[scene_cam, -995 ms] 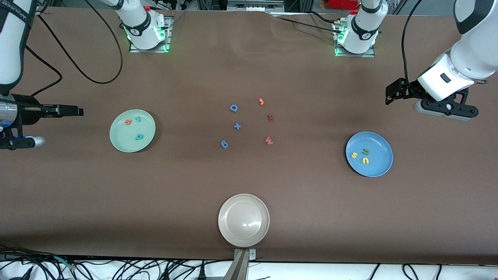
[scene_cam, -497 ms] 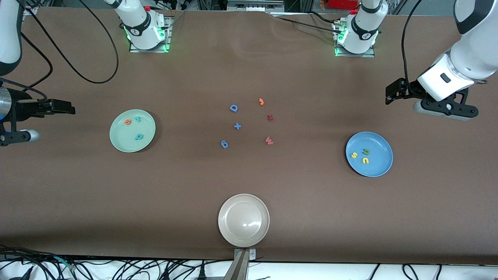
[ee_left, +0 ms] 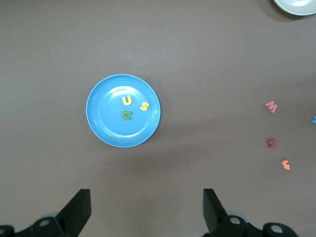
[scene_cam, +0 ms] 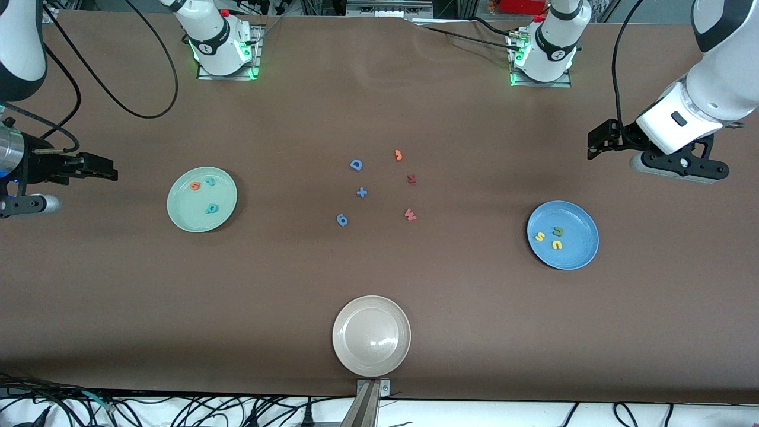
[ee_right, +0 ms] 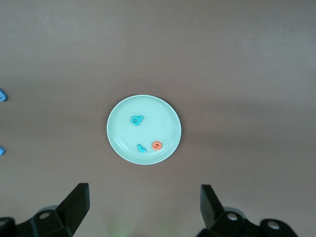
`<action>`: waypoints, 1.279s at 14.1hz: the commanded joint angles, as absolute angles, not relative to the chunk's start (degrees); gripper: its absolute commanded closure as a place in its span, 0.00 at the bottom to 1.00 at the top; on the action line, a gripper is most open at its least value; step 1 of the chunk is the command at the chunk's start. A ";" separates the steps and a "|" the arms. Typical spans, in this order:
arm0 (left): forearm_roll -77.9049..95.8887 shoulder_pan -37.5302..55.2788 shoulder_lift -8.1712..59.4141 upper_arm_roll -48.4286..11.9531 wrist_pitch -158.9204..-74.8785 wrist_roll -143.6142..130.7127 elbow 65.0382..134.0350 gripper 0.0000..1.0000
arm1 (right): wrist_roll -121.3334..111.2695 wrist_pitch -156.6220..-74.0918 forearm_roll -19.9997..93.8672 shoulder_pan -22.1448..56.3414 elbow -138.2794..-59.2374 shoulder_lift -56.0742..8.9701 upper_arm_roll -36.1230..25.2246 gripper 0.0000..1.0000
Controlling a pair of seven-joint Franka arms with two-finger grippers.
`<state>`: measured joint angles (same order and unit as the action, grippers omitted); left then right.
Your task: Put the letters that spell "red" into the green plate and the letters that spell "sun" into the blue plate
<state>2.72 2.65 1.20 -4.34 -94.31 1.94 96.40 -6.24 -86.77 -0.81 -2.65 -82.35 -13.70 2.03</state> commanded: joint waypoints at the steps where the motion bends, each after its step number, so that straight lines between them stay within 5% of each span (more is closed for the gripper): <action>1: 2.99 2.64 1.67 -4.31 -93.52 3.08 95.19 0.00 | -5.71 -89.99 -3.33 -2.38 -87.54 -9.76 3.16 0.01; 18: 2.99 2.64 1.67 -4.31 -93.52 3.08 95.19 0.00 | 0.62 -93.78 -3.25 -2.02 -92.02 -7.38 3.34 0.01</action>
